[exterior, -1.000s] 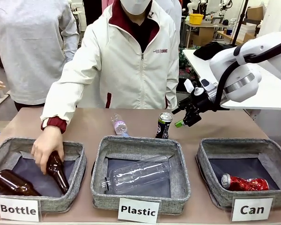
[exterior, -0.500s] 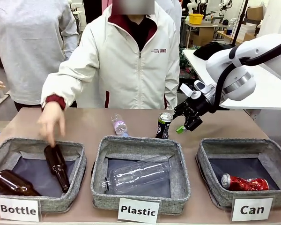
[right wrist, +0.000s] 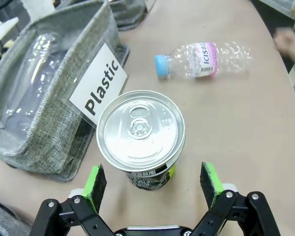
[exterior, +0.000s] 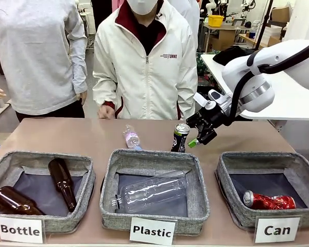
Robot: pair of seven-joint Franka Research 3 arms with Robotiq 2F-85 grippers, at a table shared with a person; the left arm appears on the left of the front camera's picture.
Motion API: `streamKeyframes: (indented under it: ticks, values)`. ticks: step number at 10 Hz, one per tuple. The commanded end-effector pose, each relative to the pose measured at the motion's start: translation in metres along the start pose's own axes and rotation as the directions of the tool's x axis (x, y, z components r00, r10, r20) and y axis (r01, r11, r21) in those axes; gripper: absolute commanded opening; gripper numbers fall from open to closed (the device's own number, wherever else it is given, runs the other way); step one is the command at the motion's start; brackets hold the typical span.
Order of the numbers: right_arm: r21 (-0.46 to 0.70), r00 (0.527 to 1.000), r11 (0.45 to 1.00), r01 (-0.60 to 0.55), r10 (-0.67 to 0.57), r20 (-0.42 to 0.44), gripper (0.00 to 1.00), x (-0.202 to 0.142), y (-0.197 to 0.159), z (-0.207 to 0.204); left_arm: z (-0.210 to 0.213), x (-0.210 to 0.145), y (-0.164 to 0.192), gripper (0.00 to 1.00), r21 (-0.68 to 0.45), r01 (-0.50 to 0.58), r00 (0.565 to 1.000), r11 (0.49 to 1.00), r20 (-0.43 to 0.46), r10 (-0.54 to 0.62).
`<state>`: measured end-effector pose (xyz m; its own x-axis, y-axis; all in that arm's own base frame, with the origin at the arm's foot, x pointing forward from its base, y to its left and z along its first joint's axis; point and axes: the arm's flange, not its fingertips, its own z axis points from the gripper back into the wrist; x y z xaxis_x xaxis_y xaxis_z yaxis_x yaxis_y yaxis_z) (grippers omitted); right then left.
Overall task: Sort the can waste into the basket.
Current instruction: Pick up the can waste from the table and place it in the right Fabric basket.
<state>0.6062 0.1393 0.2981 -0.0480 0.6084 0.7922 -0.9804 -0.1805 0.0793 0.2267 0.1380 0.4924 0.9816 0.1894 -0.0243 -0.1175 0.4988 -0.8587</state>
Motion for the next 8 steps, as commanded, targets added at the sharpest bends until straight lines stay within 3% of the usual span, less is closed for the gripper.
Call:
streamKeyframes:
  ticks: [1,4,5,6,8]
  values:
    - [0.007,0.999,1.0,-0.02,0.02,0.034,1.0,0.0,-0.009,-0.008,-0.048,0.006,-0.013,1.0,0.016,0.02,0.992,1.0,-0.125,-0.018]
    - [0.022,0.997,0.999,-0.03,0.029,0.066,1.0,0.002,-0.008,-0.018,-0.139,0.009,-0.026,1.0,0.052,0.023,0.951,0.998,-0.309,-0.006]
    - [0.006,0.996,1.0,-0.026,0.025,0.085,1.0,0.001,-0.009,-0.017,-0.162,0.011,-0.028,1.0,0.094,-0.004,0.952,0.996,-0.305,0.032]
    - [-0.007,0.992,1.0,-0.021,0.021,0.126,1.0,0.001,-0.008,-0.016,-0.101,0.022,-0.033,1.0,0.028,0.036,0.962,0.999,-0.271,-0.027]
    - [0.0,0.988,1.0,-0.015,0.014,0.153,1.0,-0.001,-0.01,-0.016,-0.101,0.022,-0.033,1.0,0.028,0.036,0.962,0.999,-0.271,-0.027]
